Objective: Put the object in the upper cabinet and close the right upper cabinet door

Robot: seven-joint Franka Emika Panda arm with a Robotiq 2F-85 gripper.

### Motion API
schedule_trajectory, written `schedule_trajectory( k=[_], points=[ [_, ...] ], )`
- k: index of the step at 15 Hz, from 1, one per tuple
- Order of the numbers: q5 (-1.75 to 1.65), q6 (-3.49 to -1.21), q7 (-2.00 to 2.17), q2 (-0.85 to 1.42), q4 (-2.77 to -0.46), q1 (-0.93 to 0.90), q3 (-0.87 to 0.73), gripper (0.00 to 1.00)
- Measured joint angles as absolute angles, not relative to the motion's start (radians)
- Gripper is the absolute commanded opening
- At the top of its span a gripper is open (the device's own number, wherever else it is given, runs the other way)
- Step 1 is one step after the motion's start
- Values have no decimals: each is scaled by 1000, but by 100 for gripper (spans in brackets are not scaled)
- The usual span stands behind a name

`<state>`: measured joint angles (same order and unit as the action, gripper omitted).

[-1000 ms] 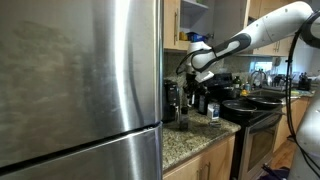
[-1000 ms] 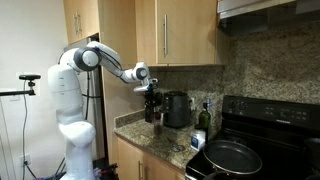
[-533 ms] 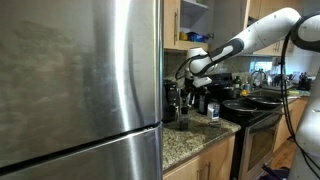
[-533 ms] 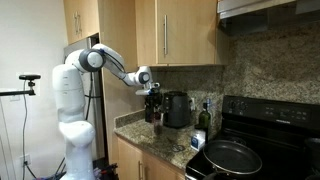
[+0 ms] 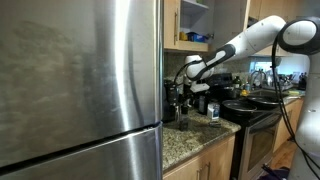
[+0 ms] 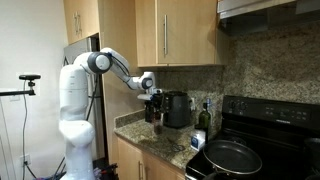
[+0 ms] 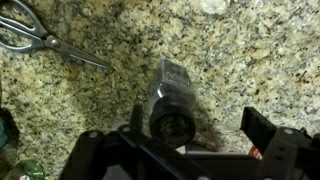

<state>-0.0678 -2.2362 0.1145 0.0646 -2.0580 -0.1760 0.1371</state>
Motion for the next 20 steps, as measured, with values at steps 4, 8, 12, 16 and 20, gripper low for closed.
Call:
schedule_trajectory(
  k=[4,8,12,16,20],
  points=[
    [-70,-2237,131,142,-2030,-174,132,100],
    [-91,-2242,183,202,-1983,-175,122,100],
    [-119,-2242,221,239,-1948,-177,117,67],
    [-128,-2242,226,249,-1941,-182,116,38],
    [-141,-2242,230,249,-1940,-186,116,33]
  ],
)
